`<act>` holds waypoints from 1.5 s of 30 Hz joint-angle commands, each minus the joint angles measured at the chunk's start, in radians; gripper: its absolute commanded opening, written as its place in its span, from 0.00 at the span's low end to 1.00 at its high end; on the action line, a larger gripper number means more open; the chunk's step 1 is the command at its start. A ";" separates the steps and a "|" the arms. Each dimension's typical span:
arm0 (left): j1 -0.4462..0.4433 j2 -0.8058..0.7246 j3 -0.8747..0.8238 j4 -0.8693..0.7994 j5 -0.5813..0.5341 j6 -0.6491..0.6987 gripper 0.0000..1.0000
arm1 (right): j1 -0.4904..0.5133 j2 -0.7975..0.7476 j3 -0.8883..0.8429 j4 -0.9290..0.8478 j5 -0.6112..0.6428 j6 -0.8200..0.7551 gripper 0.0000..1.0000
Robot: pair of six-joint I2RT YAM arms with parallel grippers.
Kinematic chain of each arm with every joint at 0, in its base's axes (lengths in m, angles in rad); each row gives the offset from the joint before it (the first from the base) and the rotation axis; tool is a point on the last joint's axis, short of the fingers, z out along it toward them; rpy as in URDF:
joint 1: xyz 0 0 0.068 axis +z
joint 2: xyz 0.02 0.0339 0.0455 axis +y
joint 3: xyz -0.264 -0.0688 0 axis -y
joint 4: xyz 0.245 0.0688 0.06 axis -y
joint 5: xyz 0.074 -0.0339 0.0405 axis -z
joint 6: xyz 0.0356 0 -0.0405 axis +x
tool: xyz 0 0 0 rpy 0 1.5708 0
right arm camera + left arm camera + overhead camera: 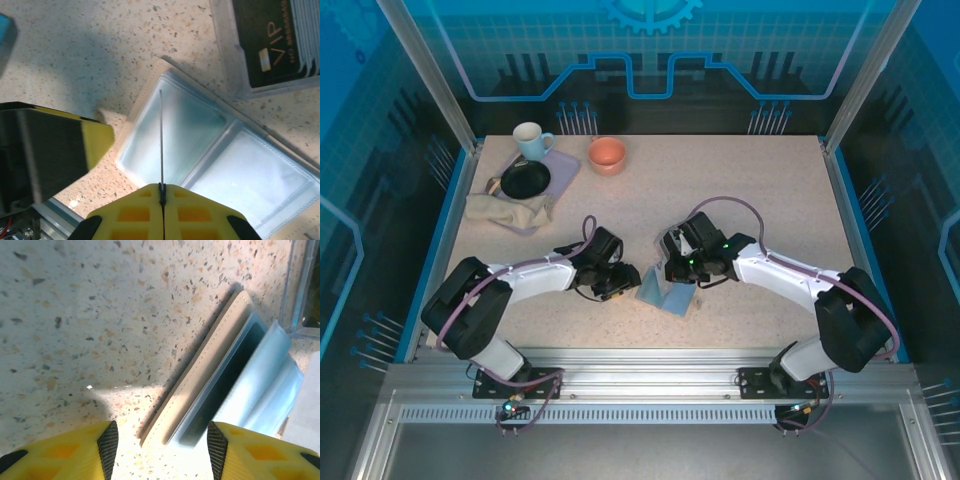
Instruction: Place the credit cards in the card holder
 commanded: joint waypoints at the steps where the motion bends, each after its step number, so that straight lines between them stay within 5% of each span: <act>1: -0.004 -0.028 -0.017 -0.024 -0.035 -0.009 0.54 | 0.013 0.012 0.033 -0.071 0.058 -0.001 0.06; 18: -0.005 0.137 0.090 -0.010 0.095 0.080 0.56 | 0.006 -0.096 -0.167 0.091 0.058 0.168 0.05; 34: -0.079 0.149 0.073 0.007 0.155 0.070 0.29 | -0.092 -0.092 -0.275 0.270 -0.081 0.187 0.05; 45: -0.086 0.157 0.097 -0.025 0.115 0.062 0.25 | -0.094 -0.081 -0.326 0.345 -0.132 0.175 0.05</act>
